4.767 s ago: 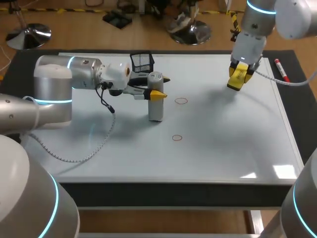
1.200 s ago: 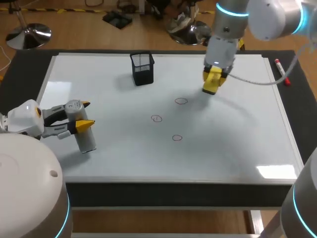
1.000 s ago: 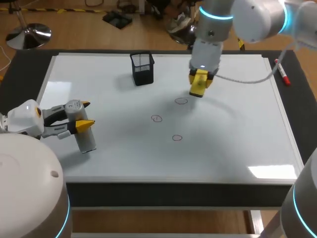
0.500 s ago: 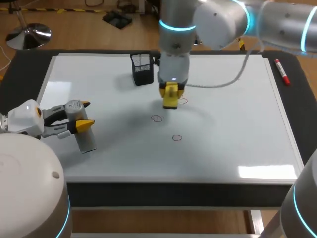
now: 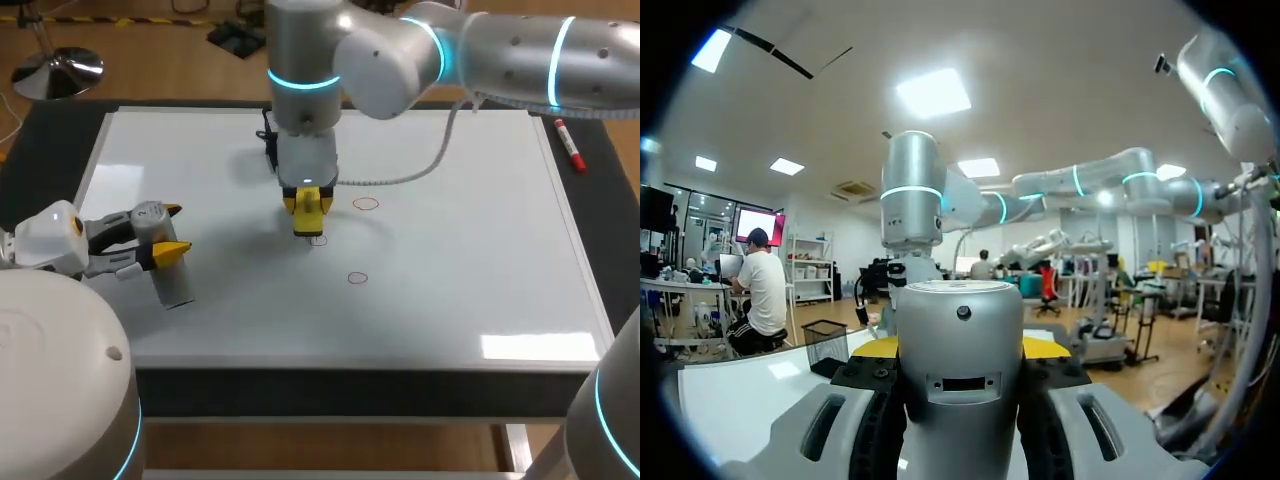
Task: Pick up the inspection probe, press it on each red-marked spot on the whiteboard one by one, put down the probe, pick up the eraser, and wipe off all the red marks.
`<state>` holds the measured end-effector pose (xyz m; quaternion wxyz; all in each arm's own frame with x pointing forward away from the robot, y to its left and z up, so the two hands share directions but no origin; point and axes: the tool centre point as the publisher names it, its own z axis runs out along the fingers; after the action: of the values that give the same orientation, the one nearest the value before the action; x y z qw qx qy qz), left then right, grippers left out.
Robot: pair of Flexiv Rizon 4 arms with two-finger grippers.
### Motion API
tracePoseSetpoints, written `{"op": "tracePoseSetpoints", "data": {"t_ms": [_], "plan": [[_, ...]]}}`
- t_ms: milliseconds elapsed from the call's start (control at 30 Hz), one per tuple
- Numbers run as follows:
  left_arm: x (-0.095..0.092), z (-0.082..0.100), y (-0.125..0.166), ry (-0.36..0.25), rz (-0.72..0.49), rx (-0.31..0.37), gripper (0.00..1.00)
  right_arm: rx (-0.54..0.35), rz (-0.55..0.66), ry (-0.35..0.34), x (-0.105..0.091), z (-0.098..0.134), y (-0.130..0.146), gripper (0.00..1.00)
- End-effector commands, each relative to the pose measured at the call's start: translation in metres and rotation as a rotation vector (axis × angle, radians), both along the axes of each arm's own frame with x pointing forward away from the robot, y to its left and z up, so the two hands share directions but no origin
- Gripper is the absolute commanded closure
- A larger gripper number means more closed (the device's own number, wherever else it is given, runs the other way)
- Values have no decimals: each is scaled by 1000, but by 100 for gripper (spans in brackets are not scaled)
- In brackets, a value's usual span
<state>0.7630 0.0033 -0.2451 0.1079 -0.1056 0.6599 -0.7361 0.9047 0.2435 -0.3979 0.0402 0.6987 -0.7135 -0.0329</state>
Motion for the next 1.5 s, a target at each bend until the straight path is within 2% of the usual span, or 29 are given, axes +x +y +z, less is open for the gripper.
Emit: {"op": "tracePoseSetpoints", "data": {"t_ms": [33,600,1033,1267,1500], "plan": [[-1,1,0,-1,1,0,100,-11,-16,9,-5,-5,6,100],[-1,1,0,-1,1,0,100,-13,-20,10,-6,-3,5,100],[-1,1,0,-1,1,0,100,-57,-19,45,-18,-16,19,100],[-1,1,0,-1,1,0,100,-32,-16,56,-23,-29,20,100],[-1,1,0,-1,1,0,100,-32,-25,53,-26,-31,15,100]]}}
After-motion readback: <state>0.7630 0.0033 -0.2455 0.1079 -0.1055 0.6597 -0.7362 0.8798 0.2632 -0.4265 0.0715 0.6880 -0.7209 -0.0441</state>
